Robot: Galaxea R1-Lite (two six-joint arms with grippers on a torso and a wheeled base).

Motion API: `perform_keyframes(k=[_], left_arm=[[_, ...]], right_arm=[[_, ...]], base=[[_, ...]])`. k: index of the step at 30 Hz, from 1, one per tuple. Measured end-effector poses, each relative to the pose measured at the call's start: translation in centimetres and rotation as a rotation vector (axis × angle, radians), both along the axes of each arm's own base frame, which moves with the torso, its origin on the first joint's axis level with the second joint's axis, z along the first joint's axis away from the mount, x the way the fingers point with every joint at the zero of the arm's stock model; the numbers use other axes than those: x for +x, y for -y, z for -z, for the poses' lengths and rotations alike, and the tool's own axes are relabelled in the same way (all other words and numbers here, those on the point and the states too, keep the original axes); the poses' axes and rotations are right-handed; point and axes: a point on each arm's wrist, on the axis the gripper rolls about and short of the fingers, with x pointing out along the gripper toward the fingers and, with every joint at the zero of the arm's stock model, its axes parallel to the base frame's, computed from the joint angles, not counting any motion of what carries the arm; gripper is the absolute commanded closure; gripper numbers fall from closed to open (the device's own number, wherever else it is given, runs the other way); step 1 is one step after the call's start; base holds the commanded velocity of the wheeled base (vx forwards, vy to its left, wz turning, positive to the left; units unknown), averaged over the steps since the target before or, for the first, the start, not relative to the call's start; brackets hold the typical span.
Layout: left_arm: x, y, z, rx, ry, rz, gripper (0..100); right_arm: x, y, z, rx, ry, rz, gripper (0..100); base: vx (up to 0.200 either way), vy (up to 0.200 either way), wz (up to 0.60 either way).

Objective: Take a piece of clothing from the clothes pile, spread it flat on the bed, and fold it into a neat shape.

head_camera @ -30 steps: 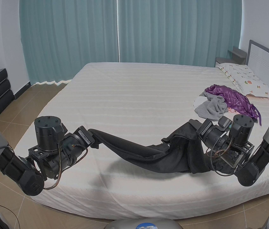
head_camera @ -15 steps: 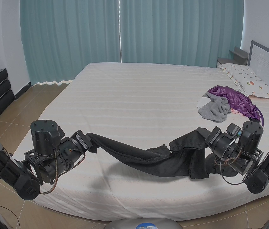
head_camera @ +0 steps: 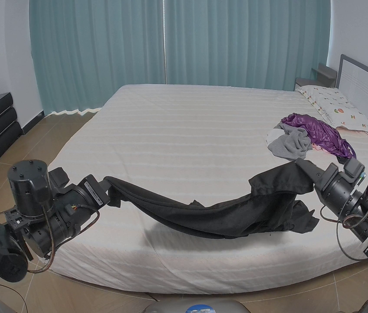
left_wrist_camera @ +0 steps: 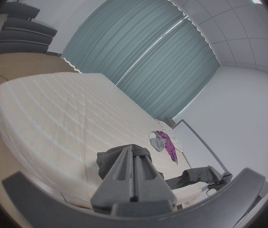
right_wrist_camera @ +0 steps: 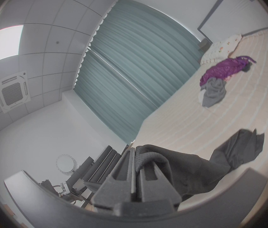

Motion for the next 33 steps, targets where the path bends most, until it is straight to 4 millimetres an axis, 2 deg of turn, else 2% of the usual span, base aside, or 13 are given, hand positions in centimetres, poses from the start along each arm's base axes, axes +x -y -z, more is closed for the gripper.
perform_keyframes(k=[3, 8, 14, 18, 20, 24, 33], left_arm=[[-0.6, -0.3, -1.5, 0.030, 0.001, -0.001, 100], [-0.8, -0.8, -5.6, 0.050, 0.035, -0.030, 100], [-0.7, -1.6, -11.2, 0.020, 0.131, -0.076, 100], [0.2, -1.9, -13.6, 0.001, 0.182, -0.104, 100], [1.3, -1.7, -13.9, 0.003, 0.179, -0.114, 100], [4.2, -0.9, -13.5, 0.016, 0.151, -0.127, 100], [11.5, 0.6, -10.7, 0.049, 0.077, -0.159, 100]], right_arm=[[-0.8, 0.4, -1.8, 0.000, 0.053, 0.003, 100], [-1.0, 0.8, -5.3, 0.007, 0.109, 0.018, 100], [0.2, 1.3, -10.5, 0.032, 0.192, 0.064, 100], [1.7, 1.9, -13.1, 0.042, 0.238, 0.114, 100], [2.8, 2.0, -13.6, 0.039, 0.242, 0.140, 100], [5.5, 2.1, -13.7, 0.016, 0.229, 0.183, 100], [11.8, 1.6, -11.9, -0.051, 0.194, 0.236, 100]], base=[[0.000, 0.000, 0.00], [0.000, 0.000, 0.00], [0.000, 0.000, 0.00], [0.000, 0.000, 0.00], [0.000, 0.000, 0.00], [0.200, 0.000, 0.00], [0.200, 0.000, 0.00]])
